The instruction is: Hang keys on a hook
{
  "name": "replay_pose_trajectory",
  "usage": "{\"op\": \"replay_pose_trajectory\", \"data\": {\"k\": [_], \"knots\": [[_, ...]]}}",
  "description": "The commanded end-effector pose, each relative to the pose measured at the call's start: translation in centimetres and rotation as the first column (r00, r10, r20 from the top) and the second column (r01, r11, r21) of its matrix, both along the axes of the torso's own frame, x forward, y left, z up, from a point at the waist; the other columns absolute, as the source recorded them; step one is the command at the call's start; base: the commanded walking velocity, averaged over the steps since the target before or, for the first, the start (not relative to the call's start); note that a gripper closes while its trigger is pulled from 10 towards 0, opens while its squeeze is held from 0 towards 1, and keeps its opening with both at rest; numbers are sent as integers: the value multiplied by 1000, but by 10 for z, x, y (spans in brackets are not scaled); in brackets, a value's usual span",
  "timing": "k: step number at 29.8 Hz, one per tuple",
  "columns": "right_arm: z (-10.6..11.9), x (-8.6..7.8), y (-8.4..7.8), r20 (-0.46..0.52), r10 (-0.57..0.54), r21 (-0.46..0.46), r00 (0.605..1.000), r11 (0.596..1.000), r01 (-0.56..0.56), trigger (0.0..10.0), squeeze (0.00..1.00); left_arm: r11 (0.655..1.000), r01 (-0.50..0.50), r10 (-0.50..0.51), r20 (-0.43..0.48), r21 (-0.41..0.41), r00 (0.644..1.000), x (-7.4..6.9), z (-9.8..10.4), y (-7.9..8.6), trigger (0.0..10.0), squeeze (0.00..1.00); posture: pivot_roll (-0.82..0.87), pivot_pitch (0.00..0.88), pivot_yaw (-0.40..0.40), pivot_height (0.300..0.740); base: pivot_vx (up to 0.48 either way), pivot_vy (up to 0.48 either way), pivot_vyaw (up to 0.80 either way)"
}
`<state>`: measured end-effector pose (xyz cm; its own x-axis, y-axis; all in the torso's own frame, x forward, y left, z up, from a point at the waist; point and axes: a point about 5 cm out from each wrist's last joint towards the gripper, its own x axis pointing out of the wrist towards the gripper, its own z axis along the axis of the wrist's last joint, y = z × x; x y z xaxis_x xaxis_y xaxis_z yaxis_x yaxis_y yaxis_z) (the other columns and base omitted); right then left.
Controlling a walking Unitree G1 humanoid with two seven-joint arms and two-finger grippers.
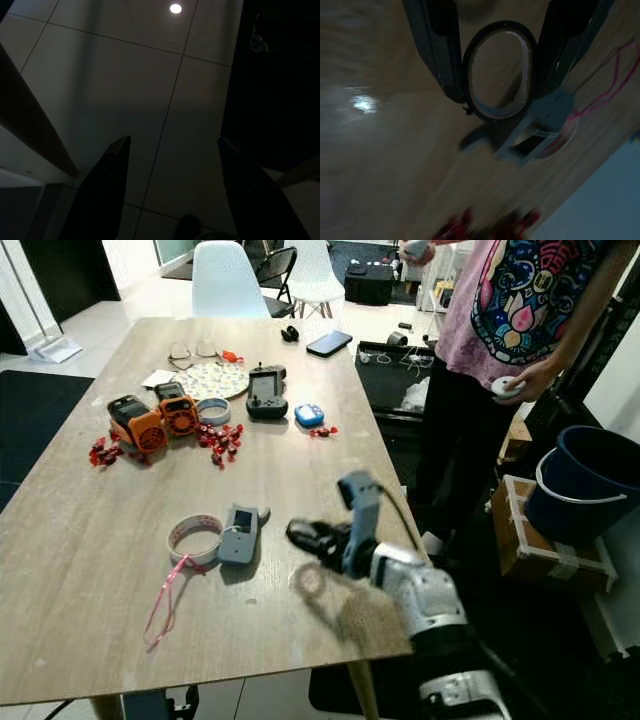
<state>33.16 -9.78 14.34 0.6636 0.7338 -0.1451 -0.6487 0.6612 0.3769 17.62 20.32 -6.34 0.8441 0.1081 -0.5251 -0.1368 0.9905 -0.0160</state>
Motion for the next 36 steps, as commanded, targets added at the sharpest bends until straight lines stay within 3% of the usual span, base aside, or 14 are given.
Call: {"op": "replay_pose_trajectory", "data": {"k": [1, 4, 6, 8, 9, 10, 17, 20, 21, 24, 25, 28, 32, 36], "knots": [[4, 4, -10, 11, -53, 23, 999, 998, 53, 10000, 0, 1000, 2, -2, -7, -2, 1000, -4, -2, -1, 10000, 0, 82, 73, -58, 740, 0, 0, 0], [7, 8, -17, 17, -95, 35, 995, 995, 95, 10000, 0, 1000, 2, -2, -6, -2, 1000, -4, -2, -1, 10000, 0, 82, 75, -58, 740, 0, 0, 0], [12, 16, -38, 16, -204, 50, 979, 978, 203, 10000, 0, 1000, 1, -1, -6, -2, 1000, -4, -2, -1, 10000, 0, 83, 74, -57, 740, 0, 0, 0], [12, 16, -38, 16, -204, 50, 979, 978, 203, 10000, 0, 1000, 1, -1, -6, -2, 1000, -4, -2, -1, 10000, 0, 83, 74, -57, 740, 0, 0, 0], [13, 24, -68, 7, -352, 50, 936, 935, 351, 10000, 0, 1000, 0, 0, -5, -1, 1000, -4, -1, 0, 10000, 0, 85, 74, -57, 740, 0, 0, 0], [13, 26, -85, 1, -423, 49, 906, 905, 422, 10000, 0, 1000, -2, 2, -4, 0, 1000, -4, -1, 1, 10000, 0, 86, 74, -58, 740, 0, 0, 0], [9, 26, -124, -8, -582, 47, 813, 812, 582, 10000, 0, 1000, -5, 5, -3, 0, 1000, -4, -1, 2, 10000, 0, 86, 75, -59, 740, 0, 0, 0], [-4, 16, -180, -41, -791, 25, 611, 611, 792, 10000, 0, 1000, -8, 8, 0, -2, 1000, -5, -1, 2, 10000, 0, 84, 76, -62, 740, 0, 0, 0], [-4, 16, -180, -41, -791, 25, 611, 611, 792, 10000, 0, 1000, -8, 8, 0, -2, 1000, -5, -1, 2, 10000, 0, 84, 76, -62, 740, 0, 0, 0], [-13, 8, -200, -52, -851, -5, 523, 524, 852, 10000, 0, 1000, -10, 10, 1, -3, 1000, -5, -1, 2, 10000, 0, 85, 76, -65, 740, 0, 0, 0], [-13, 8, -200, -52, -851, -5, 523, 524, 852, 10000, 0, 1000, -10, 10, 1, -3, 1000, -5, -1, 2, 10000, 0, 85, 76, -65, 740, 0, 0, 0], [-39, -13, -224, -90, -908, -72, 409, 415, 907, 10000, 0, 1000, -15, 15, 2, -3, 1000, -6, -1, 2, 10000, 0, 91, 76, -70, 740, 0, 0, 0], [-48, -18, -227, -101, -916, -96, 388, 397, 913, 10000, 0, 1000, -17, 17, 2, -3, 1000, -6, -1, 2, 10000, 0, 91, 75, -72, 740, 0, 0, 0], [-88, -37, -218, -110, -907, -267, 406, 421, 867, 10000, 0, 1000, -23, 23, -2, -1, 1000, -8, -2, 3, 10000, 0, 91, 68, -79, 740, 0, 0, 0]]}}
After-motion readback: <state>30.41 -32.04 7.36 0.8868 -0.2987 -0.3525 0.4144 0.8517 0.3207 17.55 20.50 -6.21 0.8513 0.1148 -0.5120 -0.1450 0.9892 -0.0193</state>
